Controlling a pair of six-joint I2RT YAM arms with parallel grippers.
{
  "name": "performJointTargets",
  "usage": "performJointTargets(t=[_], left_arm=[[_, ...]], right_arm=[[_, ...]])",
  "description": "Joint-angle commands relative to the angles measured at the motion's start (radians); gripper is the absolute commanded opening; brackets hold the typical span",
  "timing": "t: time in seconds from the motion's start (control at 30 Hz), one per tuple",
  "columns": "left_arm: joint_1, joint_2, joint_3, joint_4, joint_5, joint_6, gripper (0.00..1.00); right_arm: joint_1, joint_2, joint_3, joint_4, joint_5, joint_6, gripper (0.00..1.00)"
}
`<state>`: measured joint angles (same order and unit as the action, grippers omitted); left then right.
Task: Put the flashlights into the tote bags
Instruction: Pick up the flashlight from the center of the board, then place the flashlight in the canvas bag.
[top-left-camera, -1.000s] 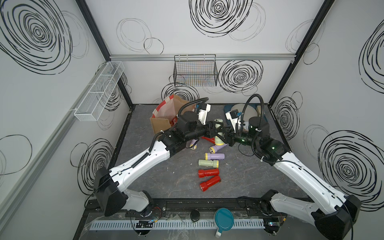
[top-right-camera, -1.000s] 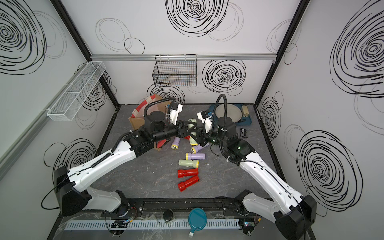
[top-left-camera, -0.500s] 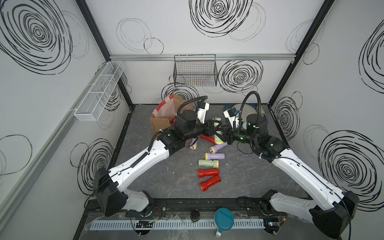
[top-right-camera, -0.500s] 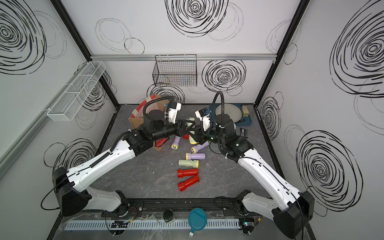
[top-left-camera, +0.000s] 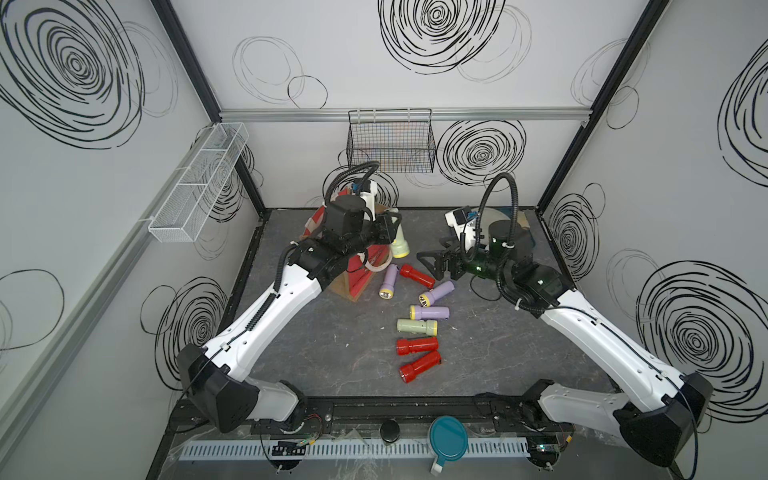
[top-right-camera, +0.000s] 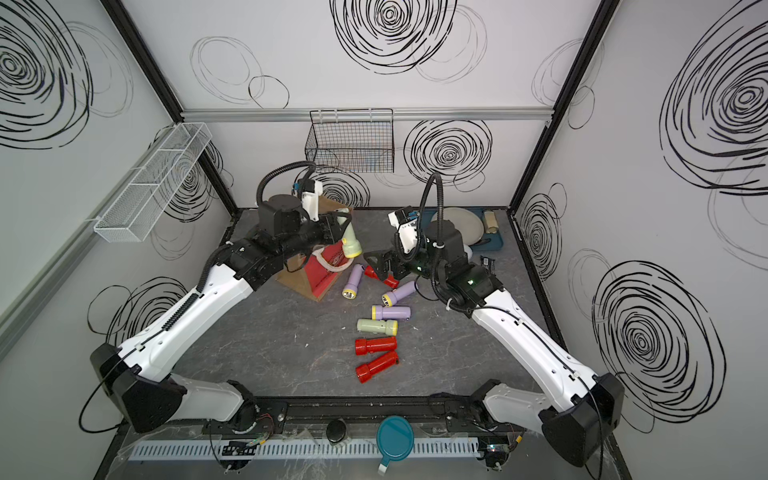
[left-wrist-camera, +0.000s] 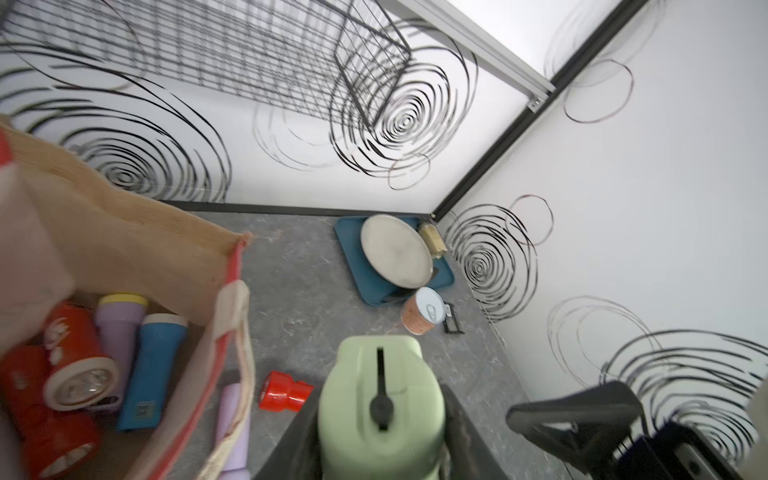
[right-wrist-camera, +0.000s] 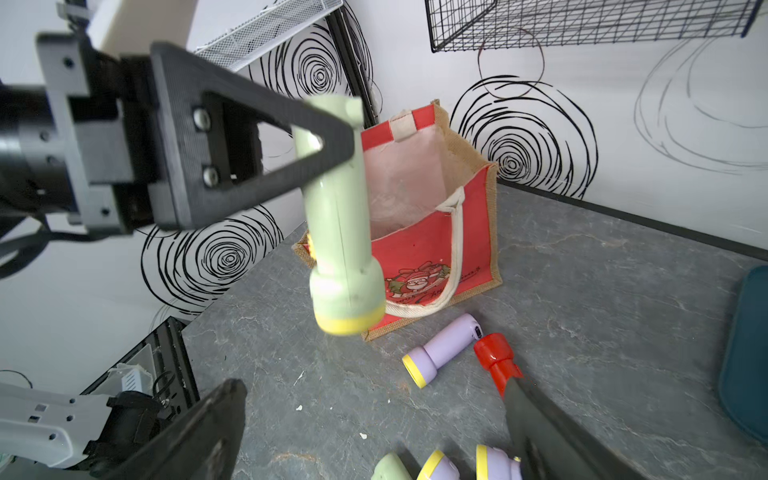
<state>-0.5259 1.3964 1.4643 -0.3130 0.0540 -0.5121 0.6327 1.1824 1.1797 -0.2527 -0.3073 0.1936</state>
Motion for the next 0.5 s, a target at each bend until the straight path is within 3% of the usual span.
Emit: performJointTargets(t=[0.0,0.23,0.47], left_arm=[[0.052,0.007,0.06,0.008,-0.038,0.034,0.0],[0.131,0.082,0.2,-0.08,-0.145,0.096,0.0],[0.153,0.21,0.371,-0.183,-0.275,0.155,0.0]], right_arm=[[-0.002,0.011,0.038,-0.047,0.052,0.016,1.0],[-0.014,0.043,0.071,-0.109,0.113,0.022,1.0],[-0.018,0.062,0.089,-0.152,0.149,0.025,1.0]])
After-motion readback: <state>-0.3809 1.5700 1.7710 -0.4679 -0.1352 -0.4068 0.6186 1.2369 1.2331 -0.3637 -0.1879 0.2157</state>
